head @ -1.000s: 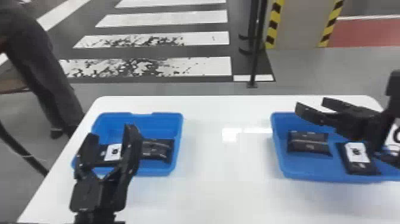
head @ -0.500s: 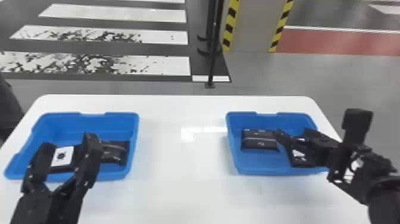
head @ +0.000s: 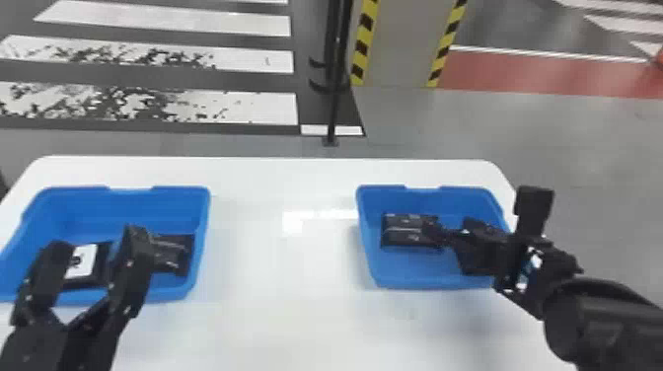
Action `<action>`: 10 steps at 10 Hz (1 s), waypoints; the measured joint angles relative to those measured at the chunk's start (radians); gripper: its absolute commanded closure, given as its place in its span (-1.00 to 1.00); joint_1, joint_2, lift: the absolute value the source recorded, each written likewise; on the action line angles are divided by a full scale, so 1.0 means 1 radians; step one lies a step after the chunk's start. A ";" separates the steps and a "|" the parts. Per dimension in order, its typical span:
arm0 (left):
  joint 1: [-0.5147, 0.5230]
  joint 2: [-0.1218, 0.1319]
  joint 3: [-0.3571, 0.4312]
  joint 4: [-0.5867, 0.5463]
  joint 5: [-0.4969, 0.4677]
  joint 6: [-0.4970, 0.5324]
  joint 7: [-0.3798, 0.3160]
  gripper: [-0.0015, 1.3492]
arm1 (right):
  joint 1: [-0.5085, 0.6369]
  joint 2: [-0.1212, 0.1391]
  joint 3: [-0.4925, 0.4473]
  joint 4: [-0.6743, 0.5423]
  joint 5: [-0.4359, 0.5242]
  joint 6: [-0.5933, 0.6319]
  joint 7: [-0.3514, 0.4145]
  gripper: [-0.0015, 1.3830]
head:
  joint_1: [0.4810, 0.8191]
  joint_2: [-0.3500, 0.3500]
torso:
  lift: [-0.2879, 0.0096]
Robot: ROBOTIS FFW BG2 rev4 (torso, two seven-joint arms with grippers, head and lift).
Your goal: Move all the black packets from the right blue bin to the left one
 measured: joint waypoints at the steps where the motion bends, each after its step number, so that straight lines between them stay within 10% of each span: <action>1: -0.001 0.000 0.001 0.000 -0.002 0.002 0.000 -0.92 | -0.023 0.000 0.025 0.029 0.001 -0.003 0.001 -0.85 | 0.27 -0.32 | -0.01; 10: -0.001 -0.001 0.006 0.000 -0.001 0.009 0.000 -0.92 | -0.131 -0.007 0.094 0.176 0.073 0.047 0.001 -0.71 | 0.27 -0.28 | -0.01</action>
